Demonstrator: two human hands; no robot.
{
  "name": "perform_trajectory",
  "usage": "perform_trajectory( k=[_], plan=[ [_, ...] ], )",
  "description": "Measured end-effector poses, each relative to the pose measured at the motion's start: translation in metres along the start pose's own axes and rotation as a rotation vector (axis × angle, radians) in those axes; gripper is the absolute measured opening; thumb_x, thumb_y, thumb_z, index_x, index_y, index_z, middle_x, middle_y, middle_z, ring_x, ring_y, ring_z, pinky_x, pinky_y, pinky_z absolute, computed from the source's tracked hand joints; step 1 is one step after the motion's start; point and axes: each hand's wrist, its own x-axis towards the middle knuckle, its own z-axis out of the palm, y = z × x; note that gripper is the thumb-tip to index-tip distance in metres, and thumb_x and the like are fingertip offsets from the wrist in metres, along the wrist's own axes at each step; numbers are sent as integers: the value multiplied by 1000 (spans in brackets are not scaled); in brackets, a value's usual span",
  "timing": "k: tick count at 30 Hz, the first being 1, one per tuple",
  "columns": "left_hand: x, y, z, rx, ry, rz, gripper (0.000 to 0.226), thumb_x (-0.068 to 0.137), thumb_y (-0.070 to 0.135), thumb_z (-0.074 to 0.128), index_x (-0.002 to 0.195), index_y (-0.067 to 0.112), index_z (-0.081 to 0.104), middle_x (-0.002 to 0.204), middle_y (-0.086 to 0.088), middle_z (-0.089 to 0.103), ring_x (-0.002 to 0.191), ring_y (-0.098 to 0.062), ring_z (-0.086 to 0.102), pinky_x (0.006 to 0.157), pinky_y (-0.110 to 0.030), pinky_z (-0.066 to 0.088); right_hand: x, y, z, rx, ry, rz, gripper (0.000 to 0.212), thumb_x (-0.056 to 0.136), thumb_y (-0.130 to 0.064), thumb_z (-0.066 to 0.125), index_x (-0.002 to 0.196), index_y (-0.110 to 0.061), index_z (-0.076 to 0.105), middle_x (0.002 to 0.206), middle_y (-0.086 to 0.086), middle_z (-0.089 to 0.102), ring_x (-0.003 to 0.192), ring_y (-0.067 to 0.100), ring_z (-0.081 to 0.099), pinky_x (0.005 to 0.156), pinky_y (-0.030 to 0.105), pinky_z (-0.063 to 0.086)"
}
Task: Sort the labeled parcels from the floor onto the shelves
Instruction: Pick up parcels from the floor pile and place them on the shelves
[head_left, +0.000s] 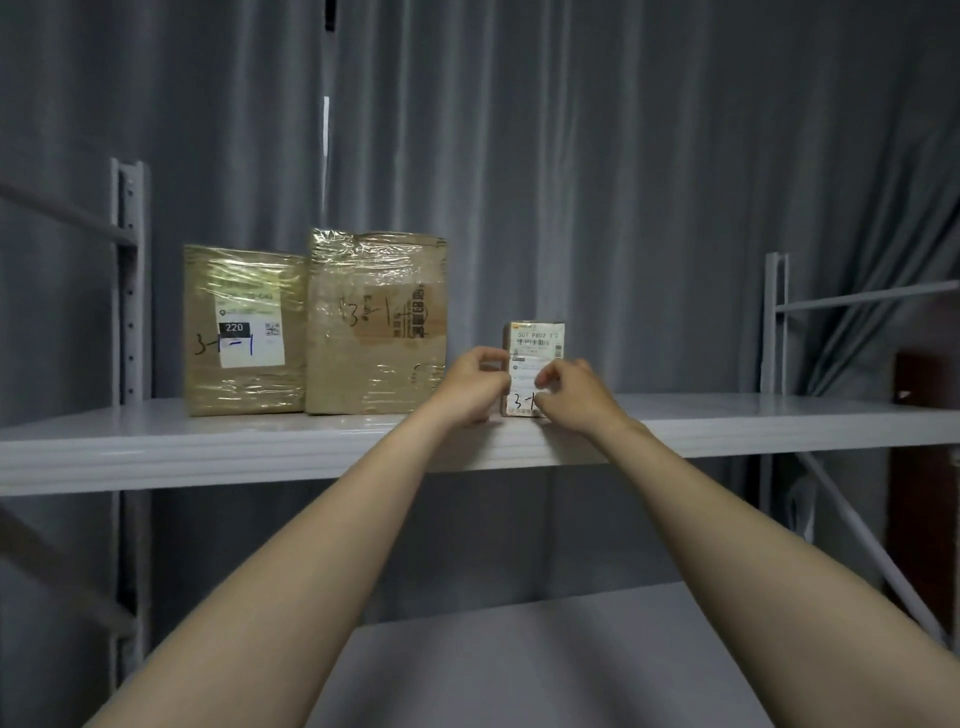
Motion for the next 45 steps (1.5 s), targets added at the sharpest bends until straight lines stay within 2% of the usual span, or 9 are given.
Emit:
perform_trajectory(
  k=[5,9,12,15,19,22,26,31,45],
  plan=[
    [-4,-11,-50,-11,45,-19,37,95,2,49,124,22,61,94,-3,62,65,-20,49,60,-28,45,36,-20,20,-49,-68,88,15,91,-10,62,104,-18,61,121,8,67,107,24,62,89,30,48],
    [-12,-19,-78,25,60,7,33,94,5,51,114,28,64,106,1,67,87,-21,62,82,-44,60,49,-37,38,-54,-105,125,17,91,-4,54,86,-20,58,110,8,71,109,29,65,93,36,52],
    [-18,-24,-90,6,97,28,33,94,4,51,109,29,65,112,-4,69,91,-20,62,86,-48,60,54,-48,50,-49,-139,130,22,92,-5,56,77,-21,54,95,2,67,100,28,64,78,28,52],
    [-26,-28,-95,-45,121,37,34,95,0,51,99,30,66,112,-5,70,89,-20,61,88,-52,59,56,-51,59,-48,-182,126,21,92,-5,57,79,-21,52,101,7,65,107,31,67,88,34,54],
    [-35,-26,-91,-156,104,114,33,97,-3,50,101,23,70,117,-5,70,100,-21,67,86,-55,61,48,-43,57,47,-32,110,20,91,-9,57,78,-23,55,109,6,71,107,30,68,91,33,53],
    [-40,-17,-67,-321,72,142,38,95,-10,42,98,16,70,107,-4,71,97,-23,73,75,-49,63,24,-32,39,277,199,73,22,94,-11,58,80,-25,68,89,-7,72,98,24,71,85,28,52],
    [-48,-11,1,-428,-15,171,38,92,-12,40,91,12,69,102,-6,70,92,-22,74,67,-43,65,-44,-6,-2,702,456,-7,30,84,-4,51,67,-23,68,69,-3,72,75,22,72,79,39,61],
    [-66,-20,119,-503,-164,107,34,92,-9,45,88,12,70,105,-5,71,100,-25,74,70,-45,65,-135,71,-57,779,653,130,30,86,5,47,71,-14,66,67,2,69,67,23,68,71,42,62],
    [-250,-155,511,-475,-826,-549,28,97,-2,47,104,13,69,103,-4,71,98,-24,72,81,-45,63,-482,379,-130,571,593,1115,23,99,-3,51,88,-14,68,89,10,71,68,24,66,68,40,60]
  ],
)
